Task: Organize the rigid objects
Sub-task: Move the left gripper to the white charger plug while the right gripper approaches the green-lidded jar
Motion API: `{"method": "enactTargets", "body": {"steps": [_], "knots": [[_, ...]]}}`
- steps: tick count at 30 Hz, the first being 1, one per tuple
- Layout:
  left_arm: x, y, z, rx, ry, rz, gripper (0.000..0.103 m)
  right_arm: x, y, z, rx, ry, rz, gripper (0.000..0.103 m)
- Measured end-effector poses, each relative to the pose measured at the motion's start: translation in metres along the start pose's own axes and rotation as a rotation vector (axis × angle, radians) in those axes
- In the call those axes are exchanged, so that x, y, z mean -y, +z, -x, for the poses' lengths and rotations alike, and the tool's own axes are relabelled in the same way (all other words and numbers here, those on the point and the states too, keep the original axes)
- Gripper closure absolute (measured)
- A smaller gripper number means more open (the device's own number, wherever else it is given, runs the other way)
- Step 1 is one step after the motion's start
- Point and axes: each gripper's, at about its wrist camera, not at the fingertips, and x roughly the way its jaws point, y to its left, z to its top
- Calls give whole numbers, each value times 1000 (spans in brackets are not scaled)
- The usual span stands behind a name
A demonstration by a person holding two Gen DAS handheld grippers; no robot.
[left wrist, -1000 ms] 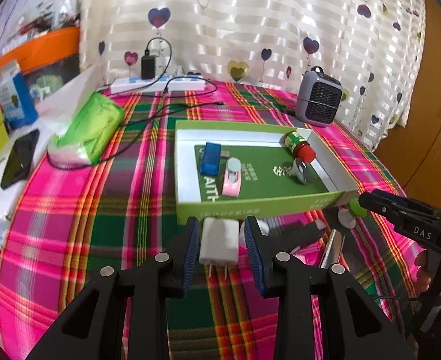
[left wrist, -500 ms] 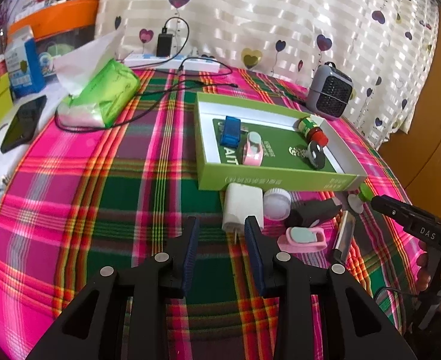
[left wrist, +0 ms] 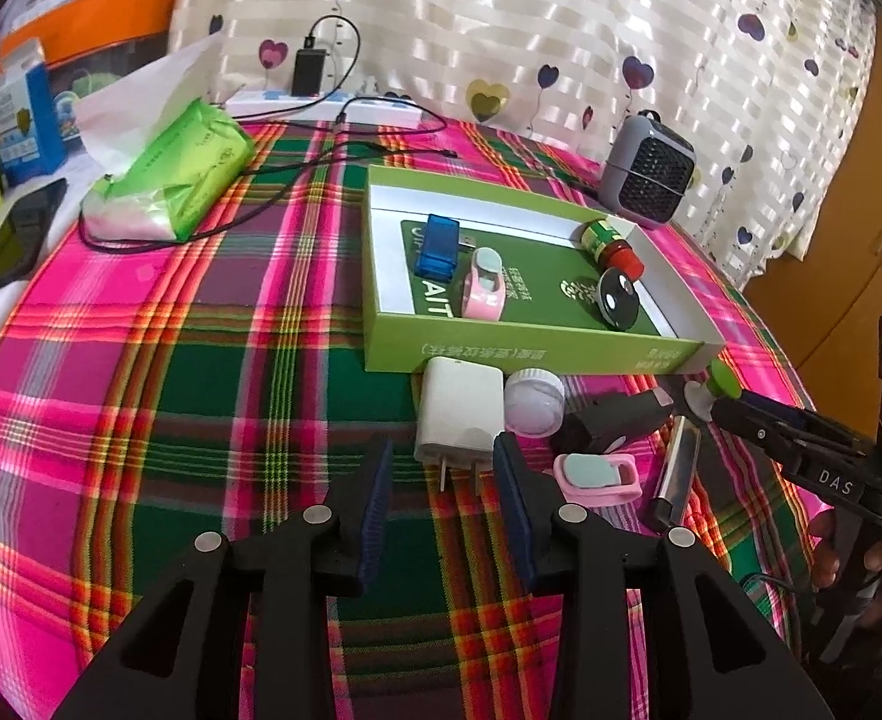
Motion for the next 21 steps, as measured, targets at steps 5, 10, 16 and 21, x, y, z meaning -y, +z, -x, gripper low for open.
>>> {"method": "enactTargets", "body": {"steps": [5,10,16,21], "knots": [[1,3,-4,-6,-4,-6,69,-1,0,-4,-11,-5,8,51],[6,6,-9,-15,3,-32,69,-3,2,-7,-19,-13,19,51],[14,9,-12,-16,45,-84,69,-3,3,-10,-27,-28,26,51],[19,11,-16,-29,70,-118,69,-5,4,-13,-36,-43,47,51]]}}
